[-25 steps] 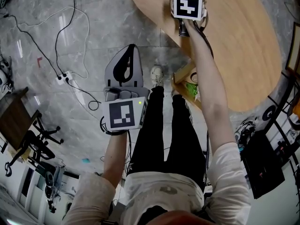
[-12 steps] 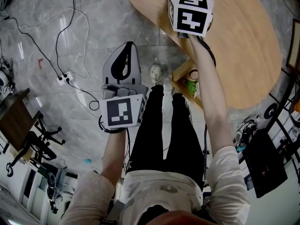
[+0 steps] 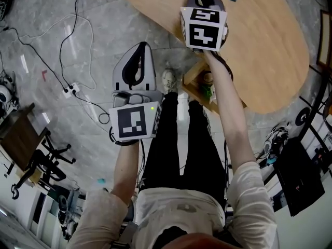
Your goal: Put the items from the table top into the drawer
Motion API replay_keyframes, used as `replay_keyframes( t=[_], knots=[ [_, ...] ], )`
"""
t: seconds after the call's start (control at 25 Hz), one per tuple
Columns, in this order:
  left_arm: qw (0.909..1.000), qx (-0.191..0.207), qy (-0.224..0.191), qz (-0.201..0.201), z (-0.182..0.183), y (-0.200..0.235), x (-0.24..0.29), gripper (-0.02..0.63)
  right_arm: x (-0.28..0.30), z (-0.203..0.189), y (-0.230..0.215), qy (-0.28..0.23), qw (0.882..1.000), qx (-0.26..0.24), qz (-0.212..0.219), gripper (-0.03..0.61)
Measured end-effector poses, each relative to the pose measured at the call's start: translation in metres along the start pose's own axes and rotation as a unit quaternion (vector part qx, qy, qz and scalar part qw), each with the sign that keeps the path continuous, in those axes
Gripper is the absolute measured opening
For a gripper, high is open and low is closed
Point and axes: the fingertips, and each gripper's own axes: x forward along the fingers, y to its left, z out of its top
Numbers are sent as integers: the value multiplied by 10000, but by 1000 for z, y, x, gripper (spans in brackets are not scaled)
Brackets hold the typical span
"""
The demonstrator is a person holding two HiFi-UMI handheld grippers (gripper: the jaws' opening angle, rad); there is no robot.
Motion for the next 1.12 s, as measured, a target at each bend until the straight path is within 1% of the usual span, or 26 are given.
replay_keyframes(
  t=[0.12,0.2,0.44,0.48,0.52,0.56,0.6,0.68,0.8,0.92,1.12],
  knots=[
    [10000,31,31,-35,-2,-13,-2,6,-8,-2,-16,-24,10000,55,-76,5],
    [10000,35,46,-52,-3,-20,-2,6,-10,-5,-31,-41,9997,148,-212,5],
    [9999,41,92,-131,0,-29,6,6,6,-8,-96,-18,9948,480,-899,5],
    [9998,49,100,-147,0,-30,8,6,13,-10,-106,46,9937,580,-954,51],
    [9998,58,109,-161,0,-31,9,6,21,-15,-116,145,9924,741,-972,176],
    [9998,68,118,-172,0,-33,10,6,29,-22,-125,270,9903,944,-987,225],
    [9997,76,129,-175,-1,-34,11,6,36,-29,-134,393,9873,1148,-1028,246],
    [9997,83,155,-169,-4,-35,14,6,45,-40,-148,581,9811,1465,-1122,261],
    [9996,84,195,-160,-7,-33,17,6,52,-51,-150,781,9757,1767,-1037,264],
    [9996,72,234,-116,-10,-26,18,6,63,-57,-149,895,9738,1855,-960,264],
    [9996,66,254,-74,-10,-21,19,6,71,-64,-156,1001,9708,1894,-1079,270]
  ],
)
